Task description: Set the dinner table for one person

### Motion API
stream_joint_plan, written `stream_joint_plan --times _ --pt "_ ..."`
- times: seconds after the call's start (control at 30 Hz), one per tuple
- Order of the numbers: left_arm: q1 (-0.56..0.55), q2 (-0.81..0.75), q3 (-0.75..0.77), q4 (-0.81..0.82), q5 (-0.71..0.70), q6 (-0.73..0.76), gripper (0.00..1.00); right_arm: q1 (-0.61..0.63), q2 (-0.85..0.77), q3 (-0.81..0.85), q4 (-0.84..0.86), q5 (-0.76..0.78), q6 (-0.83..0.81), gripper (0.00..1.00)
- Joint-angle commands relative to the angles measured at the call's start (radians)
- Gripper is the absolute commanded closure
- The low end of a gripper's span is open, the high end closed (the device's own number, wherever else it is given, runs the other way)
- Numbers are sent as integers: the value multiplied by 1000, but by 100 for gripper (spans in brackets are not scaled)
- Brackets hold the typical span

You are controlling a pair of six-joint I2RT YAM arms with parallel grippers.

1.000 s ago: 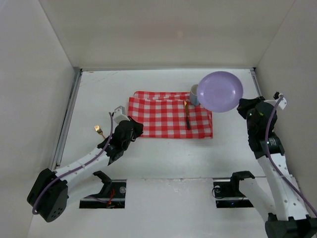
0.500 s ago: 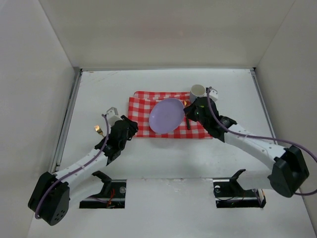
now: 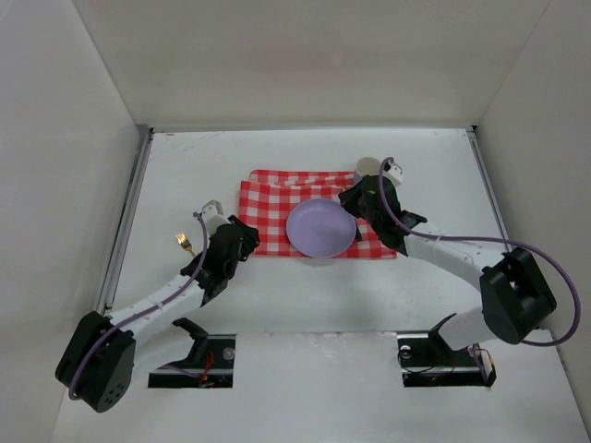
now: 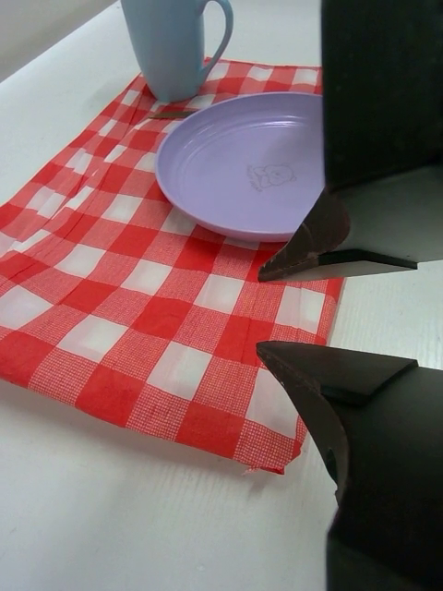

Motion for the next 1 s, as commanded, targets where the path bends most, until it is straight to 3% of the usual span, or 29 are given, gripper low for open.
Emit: stream_joint_plan --times 0.0,0.2,0.3,0.67,0.7,0.8,0.97 --pt "2 16 -4 46 -2 1 70 4 -10 -41 8 39 -2 91" --pt "-7 52 10 48 10 4 70 40 -18 -63 -278 152 -66 63" --pt "-7 53 11 51 20 4 70 54 -1 -72 -328 166 -67 58" --pt "-10 59 5 65 21 3 70 70 140 -31 -334 133 -19 71" --pt "-10 59 5 65 21 3 70 74 144 -29 -332 134 -16 77" --pt "-13 59 4 65 21 1 70 80 121 -34 -322 145 19 92" --pt "-13 61 4 65 21 -2 70 82 30 -37 -300 153 52 96"
